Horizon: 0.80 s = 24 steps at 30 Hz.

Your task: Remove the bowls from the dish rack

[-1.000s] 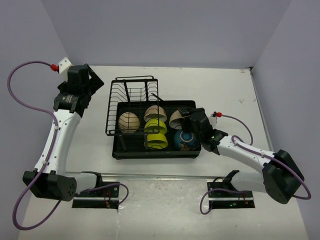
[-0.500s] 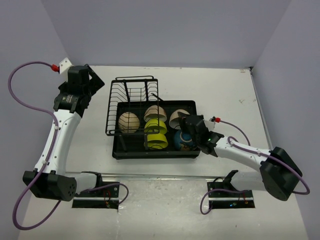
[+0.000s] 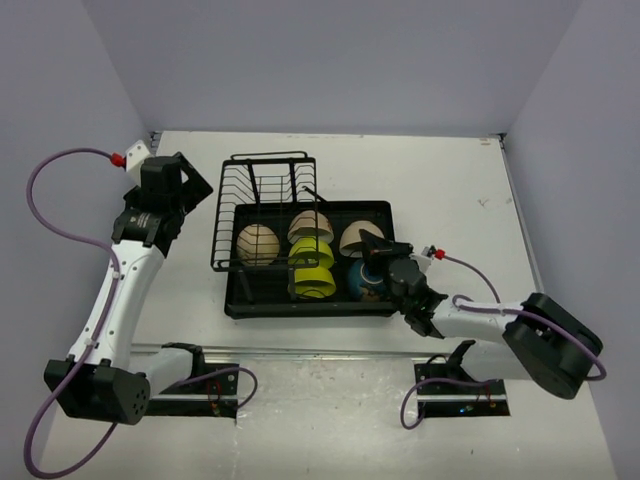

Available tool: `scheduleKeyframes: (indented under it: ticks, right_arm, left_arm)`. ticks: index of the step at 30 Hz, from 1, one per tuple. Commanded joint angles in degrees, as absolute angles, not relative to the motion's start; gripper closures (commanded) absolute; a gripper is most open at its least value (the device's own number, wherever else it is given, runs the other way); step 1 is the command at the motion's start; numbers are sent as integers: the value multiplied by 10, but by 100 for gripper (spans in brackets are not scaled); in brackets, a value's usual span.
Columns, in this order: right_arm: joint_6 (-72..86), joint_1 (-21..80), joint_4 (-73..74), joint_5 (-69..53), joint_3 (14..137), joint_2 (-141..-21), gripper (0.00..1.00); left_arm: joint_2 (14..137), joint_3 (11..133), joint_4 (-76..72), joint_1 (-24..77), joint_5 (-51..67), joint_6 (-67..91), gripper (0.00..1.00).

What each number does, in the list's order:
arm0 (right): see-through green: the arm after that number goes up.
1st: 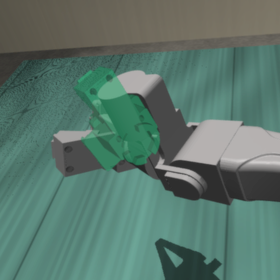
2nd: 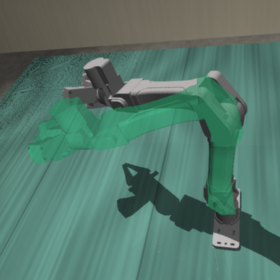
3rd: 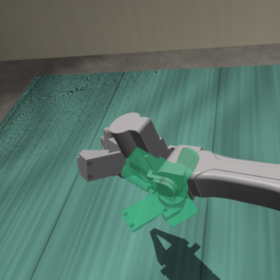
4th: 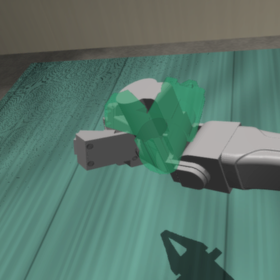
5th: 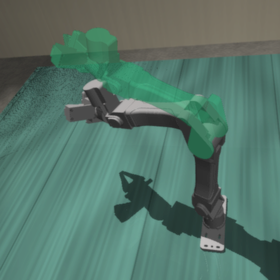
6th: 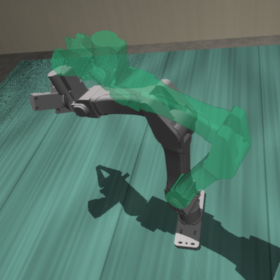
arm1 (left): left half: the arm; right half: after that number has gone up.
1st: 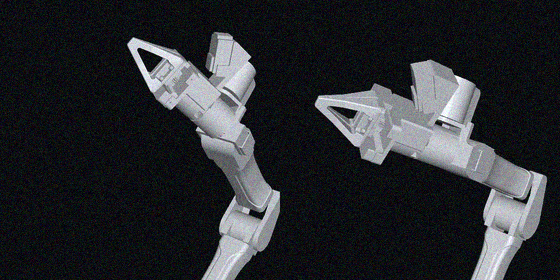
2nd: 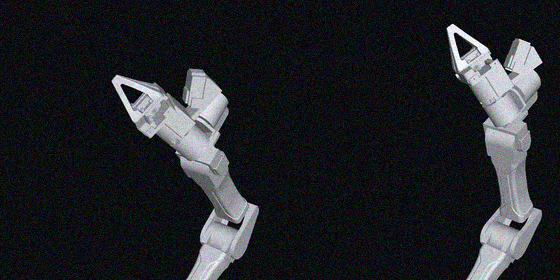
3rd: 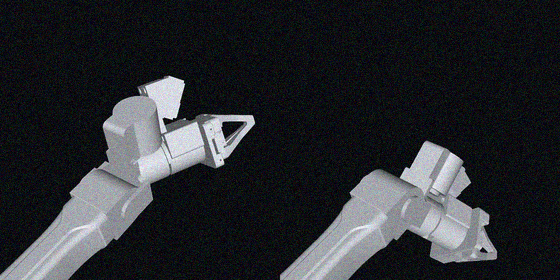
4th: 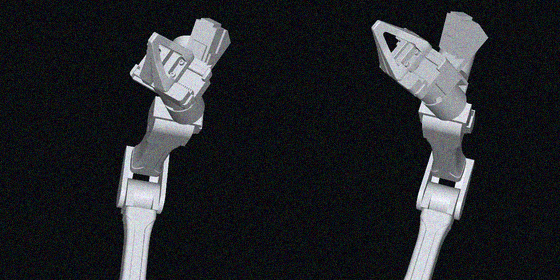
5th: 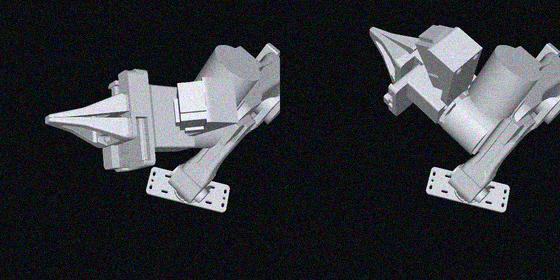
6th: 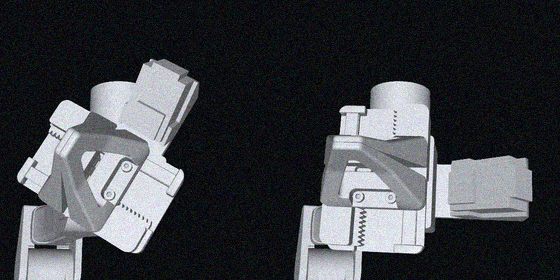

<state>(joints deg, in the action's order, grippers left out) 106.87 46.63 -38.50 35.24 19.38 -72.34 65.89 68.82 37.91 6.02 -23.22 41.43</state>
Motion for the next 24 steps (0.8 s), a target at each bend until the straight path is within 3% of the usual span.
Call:
scheduleKeyframes:
  ticks: [1,5,9,15,22,24]
  right_arm:
    - [966,472,-529,352,121,-789,100]
    - [874,471,-809,321,91,-902,100]
    - [859,474,-952,287,106,-1011,100]
    - [803,484,-812,287,134,-904,100]
    - [751,484,-472,336,174,-648,100]
    - [727,484,-445,345,178,-610,100]
  left_arm:
    - [625,654,332,57,-219,423,0]
    - [603,619,316,57,-205,424,0]
    - [585,599,311,57,-196,425,0]
    - [581,610,330,58,-207,413,0]
    - [585,606,322,57,-190,432,0]
    - [588,604,316,57,-185,438,0]
